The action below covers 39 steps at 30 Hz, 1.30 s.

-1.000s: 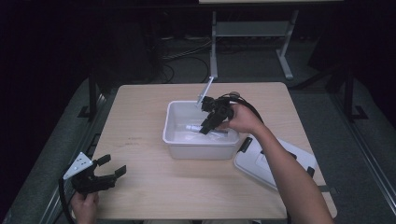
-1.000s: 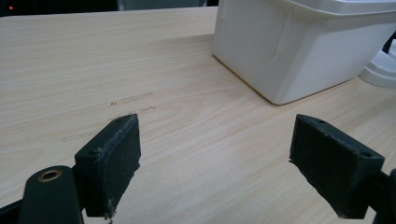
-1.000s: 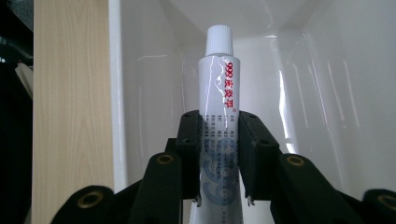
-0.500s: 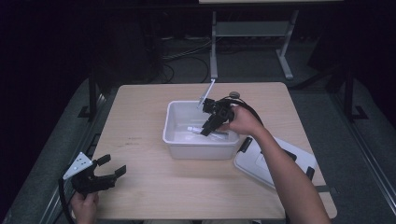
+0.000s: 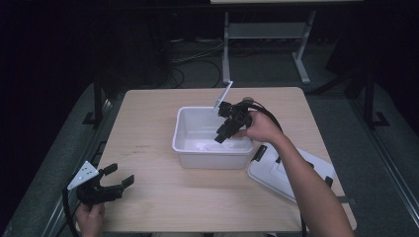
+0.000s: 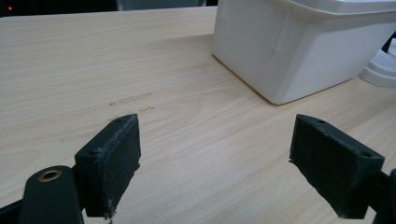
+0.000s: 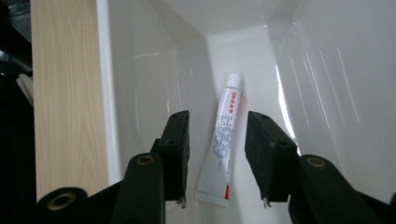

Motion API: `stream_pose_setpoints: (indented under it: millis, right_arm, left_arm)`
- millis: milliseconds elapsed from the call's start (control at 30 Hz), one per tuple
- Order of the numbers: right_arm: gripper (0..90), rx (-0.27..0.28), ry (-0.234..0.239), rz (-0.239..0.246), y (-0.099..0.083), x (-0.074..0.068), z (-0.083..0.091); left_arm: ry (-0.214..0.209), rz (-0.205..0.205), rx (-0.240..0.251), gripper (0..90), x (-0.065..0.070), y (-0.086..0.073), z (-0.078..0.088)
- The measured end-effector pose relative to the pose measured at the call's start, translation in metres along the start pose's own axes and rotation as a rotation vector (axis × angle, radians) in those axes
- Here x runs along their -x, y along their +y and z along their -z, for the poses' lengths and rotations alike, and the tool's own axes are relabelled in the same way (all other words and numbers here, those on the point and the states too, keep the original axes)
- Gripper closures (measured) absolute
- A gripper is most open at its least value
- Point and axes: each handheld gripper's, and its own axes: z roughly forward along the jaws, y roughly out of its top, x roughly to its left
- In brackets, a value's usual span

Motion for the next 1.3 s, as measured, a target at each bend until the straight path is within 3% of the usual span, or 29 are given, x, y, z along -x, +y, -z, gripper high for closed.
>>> stream_pose_setpoints:
  millis: [600, 1300]
  right_arm:
    - [47.5, 0.039, -0.058, -0.033, -0.020, -0.010, 0.042]
    - [42.8, 0.073, -0.141, -0.106, -0.074, -0.020, 0.081]
  left_arm:
    - [0.000, -0.004, -0.002, 15.6, 0.001, 0.000, 0.000]
    - [-0.001, -0.008, -0.009, 15.6, 0.002, 0.000, -0.002]
